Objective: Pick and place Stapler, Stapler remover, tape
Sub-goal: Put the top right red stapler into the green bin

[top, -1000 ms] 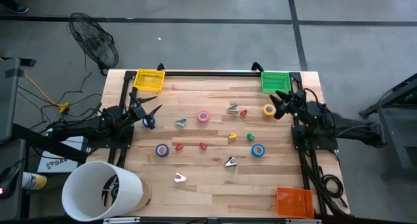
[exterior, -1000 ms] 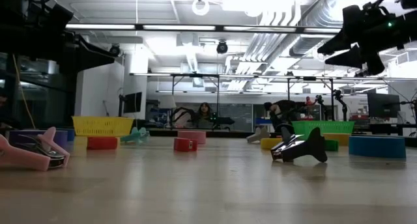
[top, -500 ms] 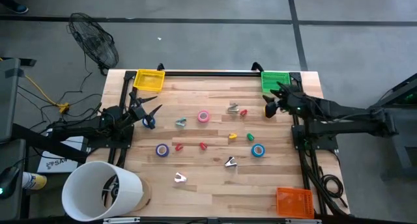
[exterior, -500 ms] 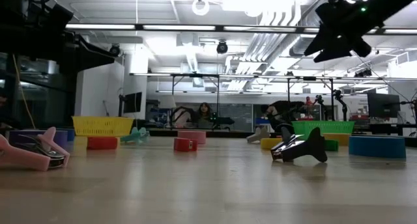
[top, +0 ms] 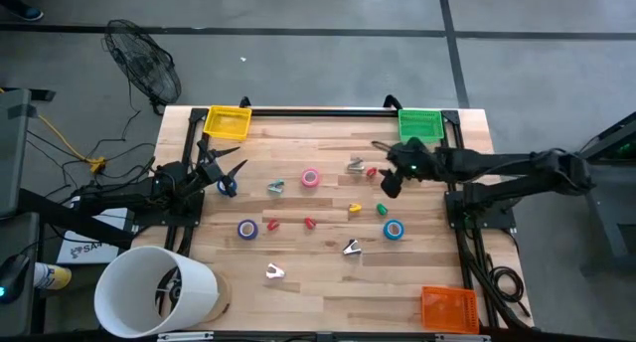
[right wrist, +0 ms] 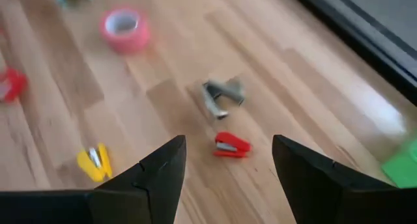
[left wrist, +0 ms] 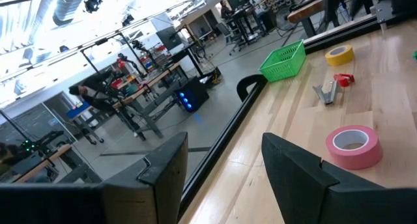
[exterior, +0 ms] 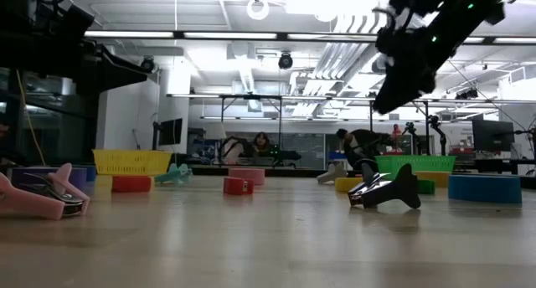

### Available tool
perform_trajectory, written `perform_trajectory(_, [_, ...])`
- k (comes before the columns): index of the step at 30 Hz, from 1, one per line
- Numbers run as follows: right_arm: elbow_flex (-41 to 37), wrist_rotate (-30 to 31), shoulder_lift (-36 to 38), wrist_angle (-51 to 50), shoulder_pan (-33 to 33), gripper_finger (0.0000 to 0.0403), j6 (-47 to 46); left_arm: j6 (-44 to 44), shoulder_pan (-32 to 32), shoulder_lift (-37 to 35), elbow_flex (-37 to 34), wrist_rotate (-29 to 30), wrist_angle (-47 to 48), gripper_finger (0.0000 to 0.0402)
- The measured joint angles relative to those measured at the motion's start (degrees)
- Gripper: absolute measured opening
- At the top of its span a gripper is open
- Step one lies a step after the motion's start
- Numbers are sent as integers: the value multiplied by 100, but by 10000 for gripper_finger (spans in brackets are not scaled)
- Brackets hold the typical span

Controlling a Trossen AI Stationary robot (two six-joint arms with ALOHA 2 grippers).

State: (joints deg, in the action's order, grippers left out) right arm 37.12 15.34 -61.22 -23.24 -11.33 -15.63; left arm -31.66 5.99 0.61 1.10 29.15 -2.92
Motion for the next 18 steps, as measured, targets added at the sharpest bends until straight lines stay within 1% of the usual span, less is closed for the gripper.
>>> perform_trajectory(5, [0,-992,-679,515,-365,220,876,0,1,-1,0,0,2,193])
perform_trajectory(7, [0,-1251,-873,665,-535,220,1383,0,-1,1,-2,0,2,193])
perform_trajectory(13, [0,-1439,-1228,791,-972,220,3004,0,-2,0,-1,0,1,193])
perform_trajectory(18, [0,-1441,-1417,811,-1212,220,3934,0,-1,2,-1,0,1,193])
